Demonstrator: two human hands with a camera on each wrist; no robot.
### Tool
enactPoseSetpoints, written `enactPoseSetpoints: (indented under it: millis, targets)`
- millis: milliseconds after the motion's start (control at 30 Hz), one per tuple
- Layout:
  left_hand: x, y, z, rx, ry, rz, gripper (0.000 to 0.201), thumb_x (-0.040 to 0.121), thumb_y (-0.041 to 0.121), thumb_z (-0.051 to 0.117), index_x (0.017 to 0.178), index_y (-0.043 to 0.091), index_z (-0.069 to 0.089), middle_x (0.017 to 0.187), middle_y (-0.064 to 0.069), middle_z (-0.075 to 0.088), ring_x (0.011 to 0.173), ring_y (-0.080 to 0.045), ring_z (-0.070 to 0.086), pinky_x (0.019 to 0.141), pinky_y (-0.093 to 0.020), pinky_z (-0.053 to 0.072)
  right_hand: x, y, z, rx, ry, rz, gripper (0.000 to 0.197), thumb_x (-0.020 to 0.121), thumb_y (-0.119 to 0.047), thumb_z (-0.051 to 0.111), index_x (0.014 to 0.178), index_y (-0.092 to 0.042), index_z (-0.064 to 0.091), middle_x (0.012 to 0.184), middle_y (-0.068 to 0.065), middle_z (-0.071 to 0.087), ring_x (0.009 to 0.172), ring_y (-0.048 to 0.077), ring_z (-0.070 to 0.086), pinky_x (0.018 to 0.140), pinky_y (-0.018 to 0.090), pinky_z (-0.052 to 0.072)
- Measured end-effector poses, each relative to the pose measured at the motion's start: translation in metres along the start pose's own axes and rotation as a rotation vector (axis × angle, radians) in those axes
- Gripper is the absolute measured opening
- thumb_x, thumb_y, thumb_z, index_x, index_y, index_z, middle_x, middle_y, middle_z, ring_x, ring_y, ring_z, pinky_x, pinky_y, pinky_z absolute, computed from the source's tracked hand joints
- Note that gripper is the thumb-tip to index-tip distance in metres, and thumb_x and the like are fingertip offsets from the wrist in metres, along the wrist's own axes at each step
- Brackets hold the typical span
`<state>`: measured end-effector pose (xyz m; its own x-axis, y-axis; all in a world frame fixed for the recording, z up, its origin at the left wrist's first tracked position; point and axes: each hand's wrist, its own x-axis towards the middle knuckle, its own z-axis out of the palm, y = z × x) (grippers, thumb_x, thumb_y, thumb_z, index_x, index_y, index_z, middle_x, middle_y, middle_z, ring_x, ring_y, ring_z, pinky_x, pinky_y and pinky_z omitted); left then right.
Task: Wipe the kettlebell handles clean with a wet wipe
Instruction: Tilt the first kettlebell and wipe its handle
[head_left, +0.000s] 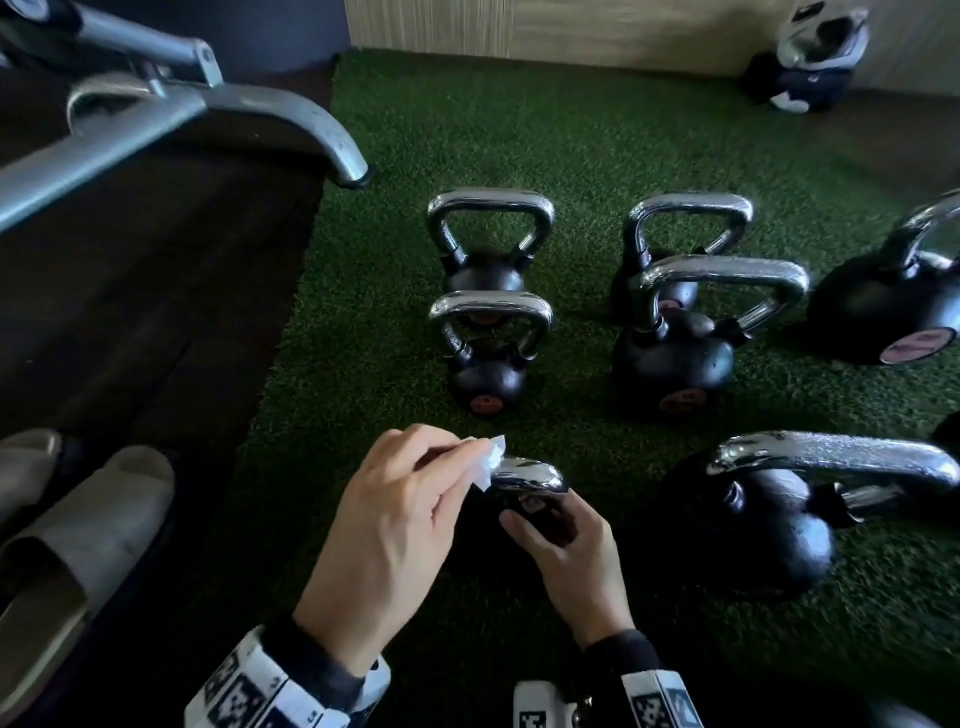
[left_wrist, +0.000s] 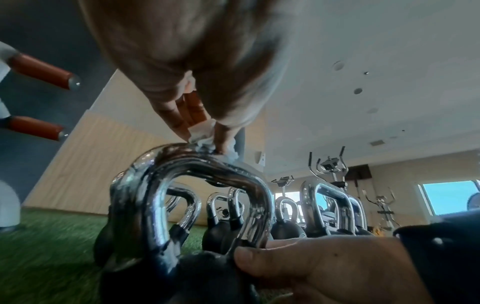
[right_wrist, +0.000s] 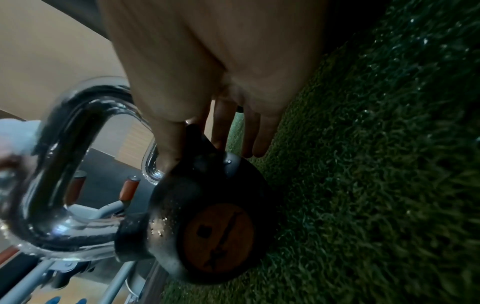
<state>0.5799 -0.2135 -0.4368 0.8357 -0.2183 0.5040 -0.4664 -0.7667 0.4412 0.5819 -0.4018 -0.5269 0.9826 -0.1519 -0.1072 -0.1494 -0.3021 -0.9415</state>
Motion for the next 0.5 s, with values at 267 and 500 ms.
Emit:
enactPoseSetpoints:
  millis: [267, 500]
  targets:
    - [-0.015, -0.019, -0.009, -0.112, 0.08, -0.05, 0.031, 0.091, 0.015, 0.072, 0.122, 0.019, 0.075, 0.103, 0.012, 0.068, 0.092, -0.007, 0.069, 0.08, -0.02, 0.057, 0.001, 0.004, 0.002, 0.04, 0.028, 0.003, 0.021, 0.076, -0.03, 0.09, 0.093, -0.031, 0.077, 0.09, -0.017, 0.078, 0.086, -0.001, 0.073, 0.084, 0.031, 0.059]
    - [-0.036, -0.06, 0.005, -0.61, 0.162, -0.375, 0.024, 0.088, 0.013, 0.069, 0.112, 0.012, 0.076, 0.102, 0.006, 0.078, 0.099, -0.011, 0.075, 0.083, -0.02, 0.059, -0.002, 0.005, 0.003, 0.088, 0.017, 0.019, 0.017, 0.079, -0.029, 0.088, 0.093, -0.029, 0.077, 0.092, -0.014, 0.079, 0.088, 0.002, 0.074, 0.086, 0.036, 0.06]
